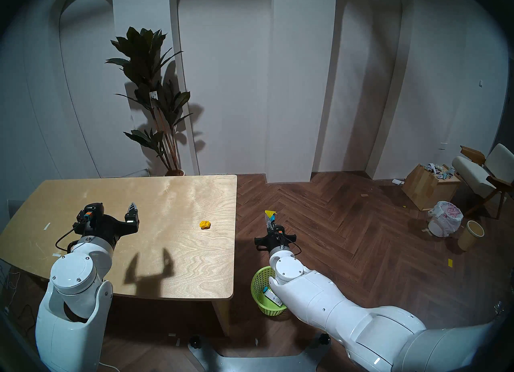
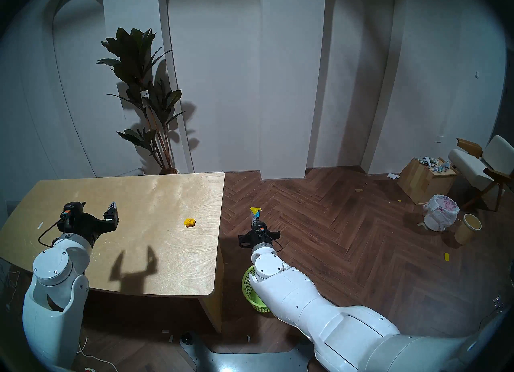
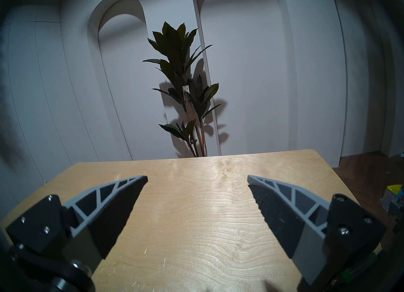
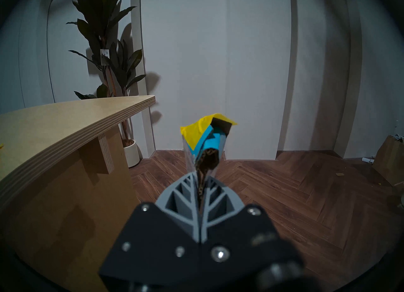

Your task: Put the trash into the trash bin on the ground

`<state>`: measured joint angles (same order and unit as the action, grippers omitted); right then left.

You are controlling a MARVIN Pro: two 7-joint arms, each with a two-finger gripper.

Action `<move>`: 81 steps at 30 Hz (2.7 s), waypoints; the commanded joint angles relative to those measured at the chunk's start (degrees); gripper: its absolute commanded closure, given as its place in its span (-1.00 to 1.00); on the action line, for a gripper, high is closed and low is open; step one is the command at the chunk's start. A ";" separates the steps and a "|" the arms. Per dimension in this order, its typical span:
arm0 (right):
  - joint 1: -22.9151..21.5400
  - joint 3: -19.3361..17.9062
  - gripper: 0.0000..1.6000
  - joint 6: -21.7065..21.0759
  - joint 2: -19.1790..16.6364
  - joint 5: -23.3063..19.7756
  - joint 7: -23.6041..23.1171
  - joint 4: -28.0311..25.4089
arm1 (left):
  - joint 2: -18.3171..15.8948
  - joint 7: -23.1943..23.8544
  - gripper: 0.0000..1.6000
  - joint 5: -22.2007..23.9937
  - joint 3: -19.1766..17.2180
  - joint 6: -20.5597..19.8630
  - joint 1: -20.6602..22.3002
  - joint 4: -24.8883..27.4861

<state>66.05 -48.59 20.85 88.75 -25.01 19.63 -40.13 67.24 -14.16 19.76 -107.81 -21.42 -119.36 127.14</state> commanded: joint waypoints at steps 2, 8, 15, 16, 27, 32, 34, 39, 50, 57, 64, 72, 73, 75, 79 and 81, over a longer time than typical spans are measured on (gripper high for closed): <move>0.23 -0.07 0.10 -0.21 -0.19 -0.02 0.18 -1.93 | 0.05 -0.09 -1.00 -0.02 -0.32 0.46 0.24 1.24; 0.44 -0.20 -0.26 -0.42 -0.19 -0.09 0.49 -1.93 | 0.05 -0.09 -1.00 -0.03 -0.32 0.46 0.24 1.24; 0.57 -0.43 -0.48 -0.62 -0.24 -0.28 0.42 -1.81 | 0.05 -0.09 -1.00 -0.03 -0.32 0.46 0.24 1.24; 0.62 -0.44 -0.62 -0.71 -0.26 -0.26 0.47 -1.85 | 0.05 -0.09 -1.00 -0.03 -0.32 0.46 0.24 1.24; 1.54 -0.82 -1.00 -0.57 -0.62 -0.57 0.39 -2.57 | 0.06 -0.09 -1.00 -0.03 -0.33 0.46 0.24 1.24; 3.47 -1.34 -1.00 0.24 -2.73 -0.49 1.19 -8.25 | 0.05 -0.08 -1.00 -0.03 -0.32 0.44 0.26 1.22; 3.40 -1.74 -1.00 1.41 -3.28 -0.49 1.03 -8.87 | 0.04 -0.08 -1.00 -0.03 -0.31 0.42 0.28 1.19; 4.11 -2.31 -1.00 3.56 -7.10 1.51 2.77 -13.04 | -0.02 -0.05 -1.00 -0.04 -0.26 0.35 0.37 1.06; 8.69 -8.30 -1.00 4.30 -15.55 3.20 8.11 -20.66 | -0.85 2.35 -1.00 0.87 7.66 0.05 5.57 0.42; 11.46 -13.84 -1.00 4.92 -20.45 3.53 11.80 -23.28 | -1.04 3.52 -1.00 1.13 13.14 -0.16 9.38 -1.87; 14.80 -18.70 -1.00 6.06 -25.62 4.48 14.09 -26.00 | -0.90 3.76 -1.00 0.62 16.84 -0.04 13.22 -7.16; 19.98 -21.85 -1.00 6.79 -29.99 4.78 15.65 -30.62 | -0.03 4.03 -1.00 -0.32 21.11 0.49 17.96 -14.33; 20.72 -22.19 -1.00 6.90 -30.49 4.79 15.84 -31.41 | 0.18 4.05 -1.00 -0.53 21.82 0.46 19.16 -15.55; 21.82 -22.75 -1.00 7.07 -31.24 4.82 16.17 -32.57 | 0.60 4.11 -1.00 -0.73 22.61 0.77 19.68 -16.83; 24.59 -23.70 -1.00 7.30 -32.52 4.73 16.81 -36.17 | 1.67 4.07 -1.00 -1.41 24.30 1.33 22.18 -20.07; 25.80 -23.94 -1.00 7.37 -32.92 4.72 17.06 -37.52 | 2.26 4.10 -1.00 -1.69 25.03 1.78 23.17 -21.53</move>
<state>87.00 -70.87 27.15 59.29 -20.36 35.87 -71.53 67.72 -9.86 19.09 -84.63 -21.18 -102.31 108.52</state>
